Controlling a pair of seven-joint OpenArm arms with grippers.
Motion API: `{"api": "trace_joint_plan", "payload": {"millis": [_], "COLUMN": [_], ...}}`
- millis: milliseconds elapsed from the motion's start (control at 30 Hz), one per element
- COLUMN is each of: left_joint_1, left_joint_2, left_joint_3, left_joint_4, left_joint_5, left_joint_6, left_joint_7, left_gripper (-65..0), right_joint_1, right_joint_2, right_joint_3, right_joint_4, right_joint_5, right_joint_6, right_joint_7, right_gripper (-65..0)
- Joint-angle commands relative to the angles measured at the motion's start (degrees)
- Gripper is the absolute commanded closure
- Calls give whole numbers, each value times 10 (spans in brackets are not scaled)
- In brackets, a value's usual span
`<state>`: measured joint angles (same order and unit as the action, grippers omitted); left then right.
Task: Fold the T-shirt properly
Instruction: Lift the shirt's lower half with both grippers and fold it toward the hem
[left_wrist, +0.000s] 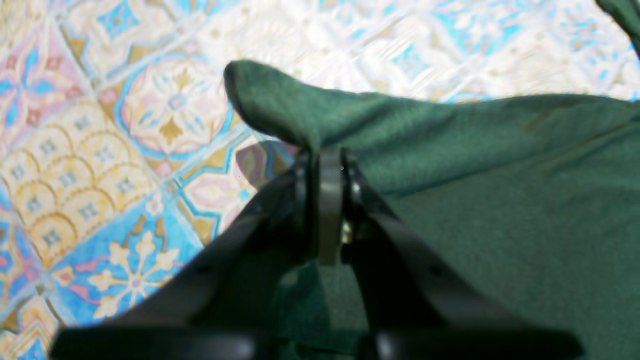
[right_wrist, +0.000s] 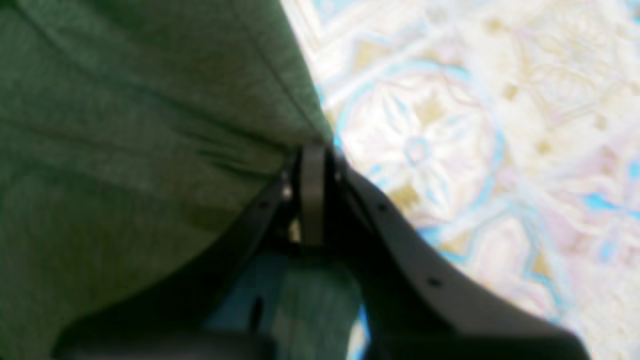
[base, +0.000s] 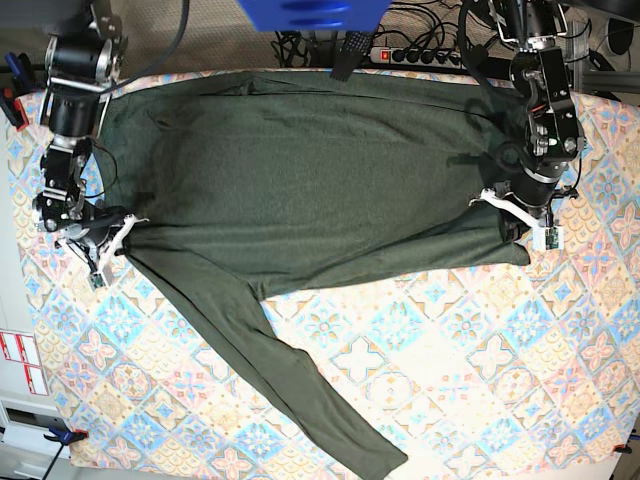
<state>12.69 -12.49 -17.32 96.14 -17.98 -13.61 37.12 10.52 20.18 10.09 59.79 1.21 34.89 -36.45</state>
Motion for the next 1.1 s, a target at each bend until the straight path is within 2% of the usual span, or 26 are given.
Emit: {"api": "trace_joint_plan", "payload": {"millis": [0,67,200,333,500,667,867,1067], "left_joint_1": [0,5,20,37,51,66,94,99], "left_joint_2": [-7,-8,-32,-37,-42,-70,-88,-88], "left_joint_3": [-2,-2,-2,-21,-51,-58,-58,-58], "left_joint_4": [14,15,15,25,41,45,49,47], "left_joint_5": [0,-2,-4,-4,-4,-4,-27,-26], "left_joint_6": [-2,-2,-2,-2,-2,-3,-3,-3], "left_joint_7": [-11,-11,-15,-16,-16,-13,-13,-12], "left_gripper": [0,0,0,0,0,0,0,0], "right_joint_1": [1,-20,-51,-98,-147,-190,-241,-277], "right_joint_2": [9,9,9,10,10,10,9,9], "right_joint_3": [2,2,2,2,2,3,54,68], "right_joint_4": [30,72,147,201,254,289,312,329], "right_joint_5": [8,31,93,124,127,125,127,127], "right_joint_6": [2,2,2,2,2,2,2,2], "right_joint_7": [4,-10,-47,-56,-55,-52,-54,-52], "right_gripper": [-2,-2,-2,-2,-2,-2,0,0]}}
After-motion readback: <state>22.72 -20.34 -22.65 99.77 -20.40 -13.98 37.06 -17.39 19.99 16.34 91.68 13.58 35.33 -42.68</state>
